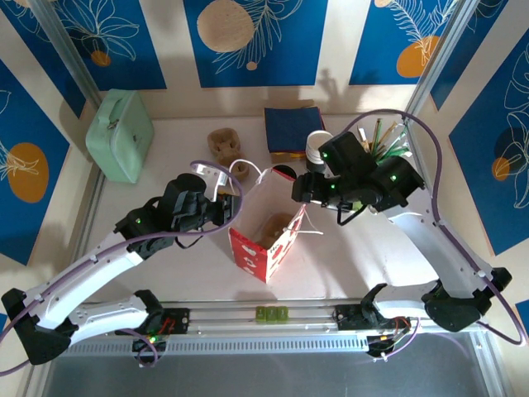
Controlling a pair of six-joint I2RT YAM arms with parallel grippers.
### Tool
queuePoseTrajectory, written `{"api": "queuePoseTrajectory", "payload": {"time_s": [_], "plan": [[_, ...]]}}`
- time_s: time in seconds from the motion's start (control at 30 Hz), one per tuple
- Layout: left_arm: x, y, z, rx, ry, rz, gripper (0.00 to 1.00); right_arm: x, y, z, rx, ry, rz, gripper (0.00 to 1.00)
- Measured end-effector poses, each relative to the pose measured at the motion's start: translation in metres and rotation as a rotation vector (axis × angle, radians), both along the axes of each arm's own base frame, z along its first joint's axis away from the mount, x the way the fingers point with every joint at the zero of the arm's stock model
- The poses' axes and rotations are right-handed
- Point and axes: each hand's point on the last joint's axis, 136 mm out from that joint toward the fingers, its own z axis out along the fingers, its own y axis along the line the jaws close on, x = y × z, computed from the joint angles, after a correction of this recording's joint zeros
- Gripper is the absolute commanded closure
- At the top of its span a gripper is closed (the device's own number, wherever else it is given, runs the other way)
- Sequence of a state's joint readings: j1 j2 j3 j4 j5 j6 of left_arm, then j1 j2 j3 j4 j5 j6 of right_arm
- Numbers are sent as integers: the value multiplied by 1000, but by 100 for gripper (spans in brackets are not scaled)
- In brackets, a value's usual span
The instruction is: Pack the takeout coffee
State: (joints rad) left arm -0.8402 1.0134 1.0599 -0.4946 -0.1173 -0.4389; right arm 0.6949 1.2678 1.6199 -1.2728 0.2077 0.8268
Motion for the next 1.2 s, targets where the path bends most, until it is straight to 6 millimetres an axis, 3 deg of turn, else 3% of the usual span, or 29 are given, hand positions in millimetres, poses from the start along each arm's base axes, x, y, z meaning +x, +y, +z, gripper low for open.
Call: {"api": "queuePoseTrajectory", "payload": {"time_s": [0.23, 0.43, 0.57, 0.73, 0.93, 1.2], "plan": [[0, 3, 3, -2, -14, 10, 63, -7, 12, -42, 4, 195, -60, 30], [0, 4, 5, -4, -18, 13, 63, -5, 23, -56, 2, 256, -72, 46], [-1, 6, 8, -9, -25, 16, 62, -4, 27, -60, 13, 269, -72, 61], [-5, 12, 12, -13, -32, 19, 61, -4, 30, -64, 22, 278, -67, 73], [-10, 25, 30, -33, -90, 37, 59, 1, 34, -60, 46, 256, -51, 90], [-11, 62, 49, -47, -180, 172, 58, 5, 43, -40, 100, 146, 36, 100]]}}
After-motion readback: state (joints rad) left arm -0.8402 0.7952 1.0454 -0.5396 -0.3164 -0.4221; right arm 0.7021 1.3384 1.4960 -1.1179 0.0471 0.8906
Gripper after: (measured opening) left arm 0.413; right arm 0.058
